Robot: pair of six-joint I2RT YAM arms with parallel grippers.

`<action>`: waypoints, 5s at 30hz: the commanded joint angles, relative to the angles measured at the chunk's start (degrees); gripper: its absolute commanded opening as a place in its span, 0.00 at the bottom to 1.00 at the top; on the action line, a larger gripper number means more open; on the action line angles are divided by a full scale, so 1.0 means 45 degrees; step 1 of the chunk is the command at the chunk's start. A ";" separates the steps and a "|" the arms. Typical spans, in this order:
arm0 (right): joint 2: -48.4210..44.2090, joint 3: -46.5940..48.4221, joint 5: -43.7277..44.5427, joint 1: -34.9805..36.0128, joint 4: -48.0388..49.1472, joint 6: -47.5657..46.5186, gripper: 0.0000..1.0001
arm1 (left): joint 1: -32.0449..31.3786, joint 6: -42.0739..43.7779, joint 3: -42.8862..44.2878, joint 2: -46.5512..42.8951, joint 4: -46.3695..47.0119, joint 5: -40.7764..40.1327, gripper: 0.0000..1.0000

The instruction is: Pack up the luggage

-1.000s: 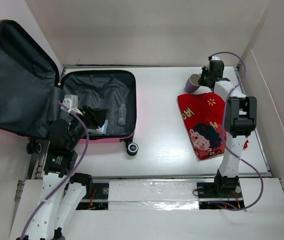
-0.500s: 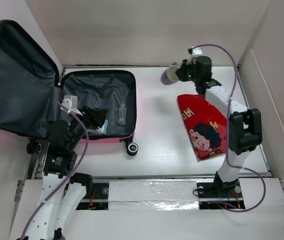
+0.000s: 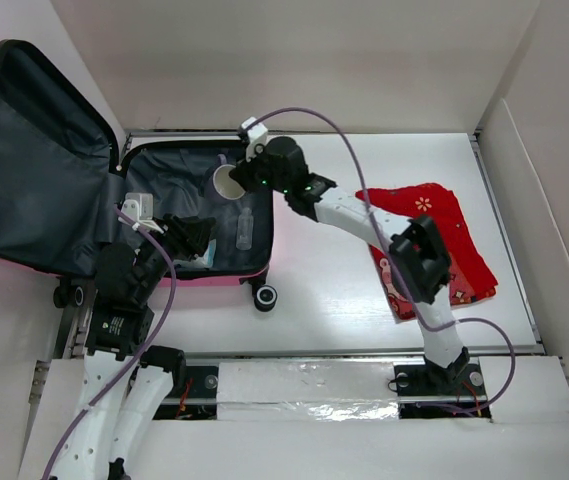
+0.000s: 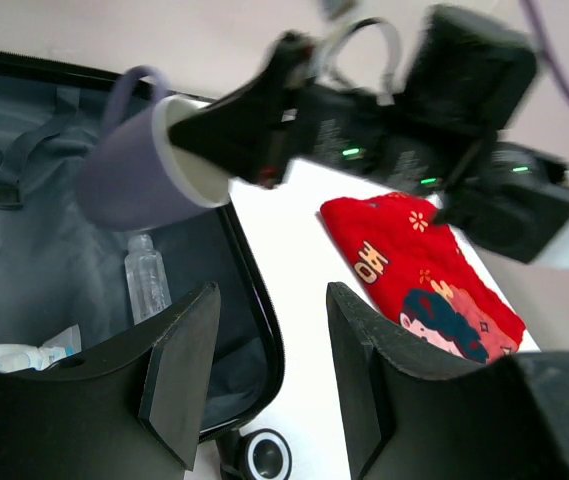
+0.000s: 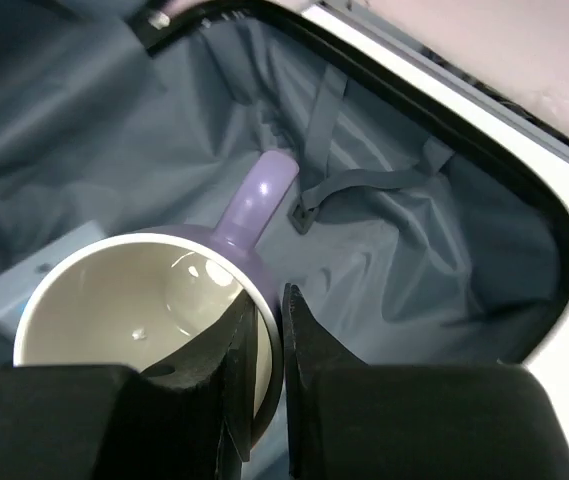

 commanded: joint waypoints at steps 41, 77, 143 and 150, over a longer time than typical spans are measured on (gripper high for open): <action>-0.5450 -0.6187 0.2603 -0.2055 0.1818 0.0287 0.11 | -0.0093 -0.0074 0.0261 0.0476 0.0866 0.0377 0.24; 0.3355 0.1198 -0.1361 -0.6520 -0.4728 0.1715 0.59 | -0.0093 -0.0211 0.1998 0.3697 0.1784 0.3426 0.15; -1.7347 -1.1453 0.1369 -0.5933 -0.0645 0.1032 0.59 | -0.8394 -0.2477 1.8777 2.6200 -0.1890 -0.5912 0.13; -1.7347 -1.1511 0.1741 -0.5698 -0.0645 0.0895 0.59 | -0.7828 -0.1151 1.7920 2.4367 -0.1400 -0.6027 0.00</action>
